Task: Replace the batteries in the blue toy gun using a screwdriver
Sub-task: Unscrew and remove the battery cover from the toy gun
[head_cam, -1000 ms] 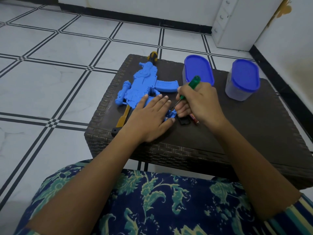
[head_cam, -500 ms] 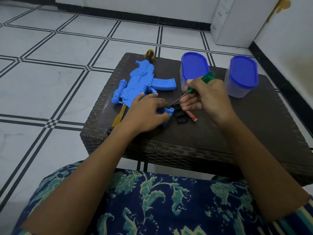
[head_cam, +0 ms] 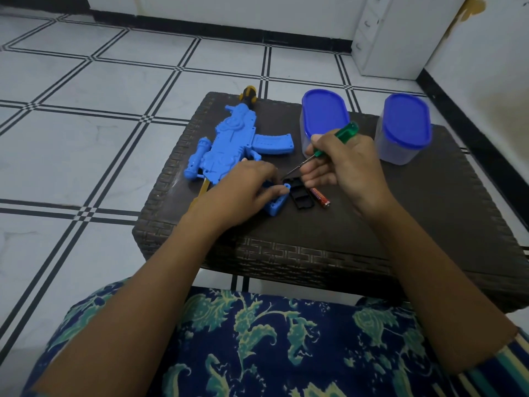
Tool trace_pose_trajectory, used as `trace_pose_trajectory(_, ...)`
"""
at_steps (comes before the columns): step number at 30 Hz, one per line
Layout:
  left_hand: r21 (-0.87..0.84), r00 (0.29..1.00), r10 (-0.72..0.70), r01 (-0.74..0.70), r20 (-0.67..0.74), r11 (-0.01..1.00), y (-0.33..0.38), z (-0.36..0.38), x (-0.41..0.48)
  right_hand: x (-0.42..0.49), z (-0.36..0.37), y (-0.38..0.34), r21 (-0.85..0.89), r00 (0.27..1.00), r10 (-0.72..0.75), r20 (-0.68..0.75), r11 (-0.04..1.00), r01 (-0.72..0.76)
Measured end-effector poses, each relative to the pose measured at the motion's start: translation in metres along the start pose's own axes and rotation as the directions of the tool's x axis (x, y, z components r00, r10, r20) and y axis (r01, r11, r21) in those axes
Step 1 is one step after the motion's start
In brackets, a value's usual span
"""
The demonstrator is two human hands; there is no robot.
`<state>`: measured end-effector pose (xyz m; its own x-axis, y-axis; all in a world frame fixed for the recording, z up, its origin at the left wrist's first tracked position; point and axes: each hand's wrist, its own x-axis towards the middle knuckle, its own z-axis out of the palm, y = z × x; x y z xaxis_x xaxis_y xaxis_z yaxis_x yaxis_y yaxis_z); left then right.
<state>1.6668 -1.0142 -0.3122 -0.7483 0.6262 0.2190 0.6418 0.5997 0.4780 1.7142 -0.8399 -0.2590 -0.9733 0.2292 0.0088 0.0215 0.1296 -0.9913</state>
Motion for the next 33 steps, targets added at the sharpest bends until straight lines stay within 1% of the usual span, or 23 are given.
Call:
trace_pose_trajectory(3,0.051,1.0,0.005,-0.004,-0.027,0.999,-0.007,0.003,0.002,0.001,0.0,0.002,-0.006,1.0,-0.01,-0.01,1.0,0.01)
trace_pose_trajectory(4,0.045,0.999,0.003,-0.001,-0.039,0.999,-0.009,0.003,0.002,0.001,0.0,0.002,-0.006,1.0,-0.01,-0.014,1.0,0.01)
trace_pose_trajectory(8,-0.119,0.994,-0.074,0.064,-0.075,0.991,-0.006,0.0,0.0,0.002,-0.003,0.003,-0.003,1.0,-0.003,-0.019,1.0,0.003)
trace_pose_trajectory(9,-0.135,0.993,-0.084,0.073,-0.08,0.988,-0.006,0.001,0.0,0.002,-0.003,0.003,0.0,1.0,-0.003,-0.02,1.0,0.003)
trace_pose_trajectory(13,-0.093,0.991,-0.098,0.089,-0.095,0.992,-0.007,0.002,0.002,0.002,-0.003,0.004,0.001,1.0,-0.009,-0.018,1.0,0.009)
trace_pose_trajectory(15,-0.098,0.987,-0.117,0.106,-0.108,0.99,-0.007,-0.001,0.003,0.002,-0.003,0.004,-0.007,1.0,-0.006,-0.014,1.0,0.006)
trace_pose_trajectory(26,-0.179,0.971,-0.236,0.228,-0.029,0.957,-0.005,-0.009,0.005,0.001,-0.006,0.007,-0.016,1.0,-0.01,-0.009,1.0,0.01)
trace_pose_trajectory(28,-0.177,0.976,-0.214,0.205,-0.035,0.963,-0.004,-0.007,0.005,0.002,-0.008,0.006,-0.042,0.998,-0.031,-0.045,0.999,0.029)
trace_pose_trajectory(31,-0.191,0.987,-0.147,0.132,-0.067,0.973,-0.001,-0.008,0.004,0.004,-0.014,0.005,-0.089,0.985,-0.083,-0.149,0.994,0.07)
trace_pose_trajectory(33,-0.209,0.989,-0.119,0.098,-0.092,0.973,0.0,-0.011,0.004,0.005,-0.021,0.005,-0.177,0.971,-0.11,-0.211,0.981,0.073)
